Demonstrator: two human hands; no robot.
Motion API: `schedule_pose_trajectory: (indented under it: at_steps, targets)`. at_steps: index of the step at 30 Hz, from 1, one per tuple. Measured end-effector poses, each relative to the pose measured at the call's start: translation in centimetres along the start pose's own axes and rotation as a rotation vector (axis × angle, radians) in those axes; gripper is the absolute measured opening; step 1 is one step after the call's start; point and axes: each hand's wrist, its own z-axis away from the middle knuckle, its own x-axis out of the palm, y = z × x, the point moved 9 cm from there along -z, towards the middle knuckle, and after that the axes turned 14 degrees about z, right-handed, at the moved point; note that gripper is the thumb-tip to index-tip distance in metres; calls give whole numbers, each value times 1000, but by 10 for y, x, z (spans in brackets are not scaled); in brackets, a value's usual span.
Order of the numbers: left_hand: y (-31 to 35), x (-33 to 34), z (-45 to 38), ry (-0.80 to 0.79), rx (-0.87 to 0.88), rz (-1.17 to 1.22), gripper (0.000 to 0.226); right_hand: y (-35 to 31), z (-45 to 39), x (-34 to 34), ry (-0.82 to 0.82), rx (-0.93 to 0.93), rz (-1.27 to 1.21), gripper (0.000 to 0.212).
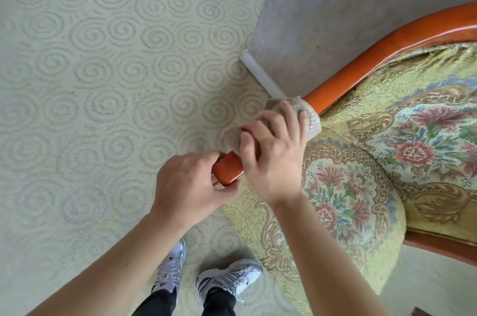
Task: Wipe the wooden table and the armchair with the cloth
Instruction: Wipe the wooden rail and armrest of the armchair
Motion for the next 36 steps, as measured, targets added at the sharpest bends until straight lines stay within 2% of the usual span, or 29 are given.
schedule_pose_trajectory:
  at_steps: [4,7,9,11,14,19,21,23,28,31,36]
  targets:
    - [-6,1,1,10,-64,-26,32,-40,39,11,-39,-100,3,30]
    - [-8,4,0,-34,-39,-31,47,-31,31,9,1,-202,-13,32]
    - [-7,6,-2,-50,-14,-33,47,-17,14,3,55,-243,-34,30]
    - [-4,7,-4,-48,-22,-16,45,10,-10,1,100,-186,-77,30]
    - [8,7,-10,-33,-40,-3,48,67,-48,11,42,-70,-73,43]
    - [51,4,-33,-14,53,-63,52,145,-102,9,20,-66,137,33]
    - [67,8,-44,10,85,-69,60,169,-121,6,-29,-85,240,41]
    - [83,16,-57,24,114,-93,58,194,-138,-1,-65,-80,339,49]
    - [116,39,-87,-8,145,-239,48,268,-179,-41,-42,182,529,57]
    - [133,56,-103,-44,138,-258,44,266,-178,-49,-57,241,518,53]
    - [172,93,-146,-55,162,-253,53,232,-154,-33,-64,-6,428,42]
